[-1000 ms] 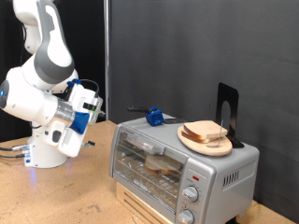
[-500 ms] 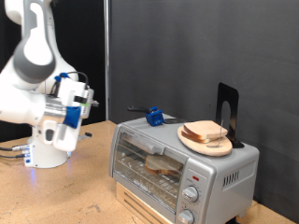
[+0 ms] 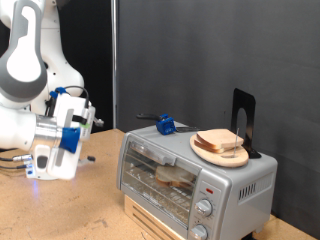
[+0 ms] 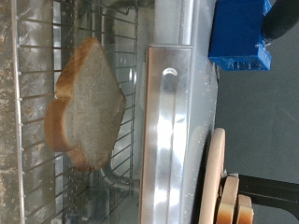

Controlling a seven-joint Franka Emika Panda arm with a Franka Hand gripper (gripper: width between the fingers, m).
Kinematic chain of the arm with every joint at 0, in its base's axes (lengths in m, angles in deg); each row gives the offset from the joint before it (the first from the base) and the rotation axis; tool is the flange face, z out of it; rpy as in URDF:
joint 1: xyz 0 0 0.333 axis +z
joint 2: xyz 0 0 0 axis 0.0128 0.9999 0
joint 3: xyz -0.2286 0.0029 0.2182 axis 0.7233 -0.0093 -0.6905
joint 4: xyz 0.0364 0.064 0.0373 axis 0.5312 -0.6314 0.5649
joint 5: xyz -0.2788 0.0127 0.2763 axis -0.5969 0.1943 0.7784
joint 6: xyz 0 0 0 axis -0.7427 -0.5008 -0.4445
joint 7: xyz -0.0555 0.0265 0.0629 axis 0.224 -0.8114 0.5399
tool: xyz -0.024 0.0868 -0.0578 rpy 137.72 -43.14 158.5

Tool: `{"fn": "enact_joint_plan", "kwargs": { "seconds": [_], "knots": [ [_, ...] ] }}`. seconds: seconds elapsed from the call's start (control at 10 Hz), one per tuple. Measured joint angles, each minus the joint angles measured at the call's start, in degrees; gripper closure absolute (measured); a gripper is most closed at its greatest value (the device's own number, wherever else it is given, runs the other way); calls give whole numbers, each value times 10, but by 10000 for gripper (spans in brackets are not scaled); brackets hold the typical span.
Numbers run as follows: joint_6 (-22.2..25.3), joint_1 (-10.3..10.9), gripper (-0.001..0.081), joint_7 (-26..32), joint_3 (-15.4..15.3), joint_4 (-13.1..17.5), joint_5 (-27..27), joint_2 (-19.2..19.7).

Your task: Make a piece of toast with the oven

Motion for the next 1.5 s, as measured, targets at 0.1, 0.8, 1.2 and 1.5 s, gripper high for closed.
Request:
{"fn": "enact_joint_plan", "kwargs": {
  "seconds": [0.1, 0.8, 1.2, 1.5],
  "knots": [
    [0, 0, -2, 1, 0, -2, -1, -1],
    [41, 0, -2, -29, -30, 133, 67, 132],
    [17, 0, -2, -59, -46, 198, 116, 190],
    [-28, 2, -2, -61, -63, 212, 191, 206]
  ]
}}
